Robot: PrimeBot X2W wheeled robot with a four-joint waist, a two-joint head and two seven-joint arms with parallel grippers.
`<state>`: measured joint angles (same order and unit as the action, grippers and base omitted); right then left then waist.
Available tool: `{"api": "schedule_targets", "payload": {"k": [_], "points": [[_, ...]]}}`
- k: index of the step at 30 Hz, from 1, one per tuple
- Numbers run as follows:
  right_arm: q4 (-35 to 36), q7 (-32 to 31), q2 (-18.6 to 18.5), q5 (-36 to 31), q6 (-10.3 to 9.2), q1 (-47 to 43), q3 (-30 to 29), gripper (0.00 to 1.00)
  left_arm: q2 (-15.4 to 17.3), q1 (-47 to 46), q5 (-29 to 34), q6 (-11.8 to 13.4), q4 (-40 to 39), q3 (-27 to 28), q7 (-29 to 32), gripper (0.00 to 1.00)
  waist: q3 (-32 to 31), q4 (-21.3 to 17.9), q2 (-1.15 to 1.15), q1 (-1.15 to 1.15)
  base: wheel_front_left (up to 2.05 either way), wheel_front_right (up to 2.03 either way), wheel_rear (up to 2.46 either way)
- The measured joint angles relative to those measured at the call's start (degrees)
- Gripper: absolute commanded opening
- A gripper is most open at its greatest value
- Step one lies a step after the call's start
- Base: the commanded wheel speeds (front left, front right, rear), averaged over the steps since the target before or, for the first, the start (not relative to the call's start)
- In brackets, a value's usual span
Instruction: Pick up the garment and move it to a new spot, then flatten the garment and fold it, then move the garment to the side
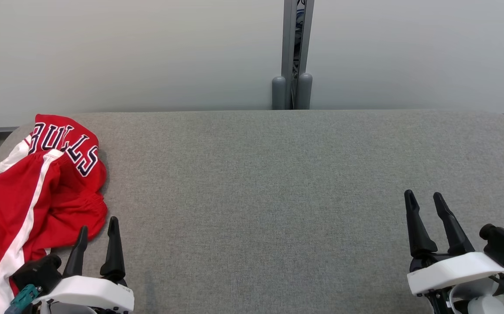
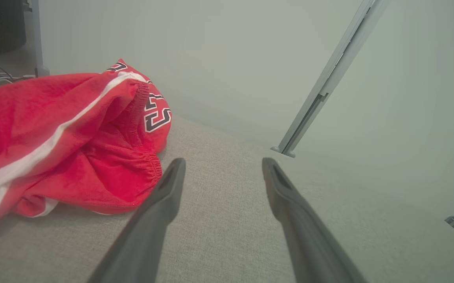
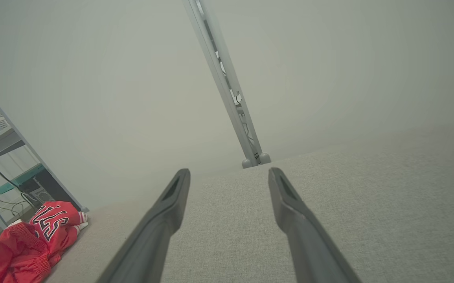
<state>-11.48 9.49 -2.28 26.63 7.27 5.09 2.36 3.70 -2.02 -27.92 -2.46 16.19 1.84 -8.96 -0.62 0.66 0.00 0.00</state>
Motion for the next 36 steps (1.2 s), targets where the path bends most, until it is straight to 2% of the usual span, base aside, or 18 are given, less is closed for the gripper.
{"api": "schedule_targets", "payload": {"k": [22, 36], "points": [[-1.5, 2.7, -0.2, -11.0, 0.07, -0.3, 0.4, 1.00, 0.2, 0.4, 10.2, 0.5, 1.4, -1.7, -3.0, 1.00, -0.2, 0.2, 0.00, 0.00, 0.00, 0.00, 0.00], [-2.8, 4.2, -0.3, -16.6, 0.08, -0.3, 0.5, 1.00, 0.2, 0.6, 14.3, 0.5, 2.2, -1.9, -4.7, 1.00, -0.3, 0.2, 0.00, 0.00, 0.00, 0.00, 0.00]]}}
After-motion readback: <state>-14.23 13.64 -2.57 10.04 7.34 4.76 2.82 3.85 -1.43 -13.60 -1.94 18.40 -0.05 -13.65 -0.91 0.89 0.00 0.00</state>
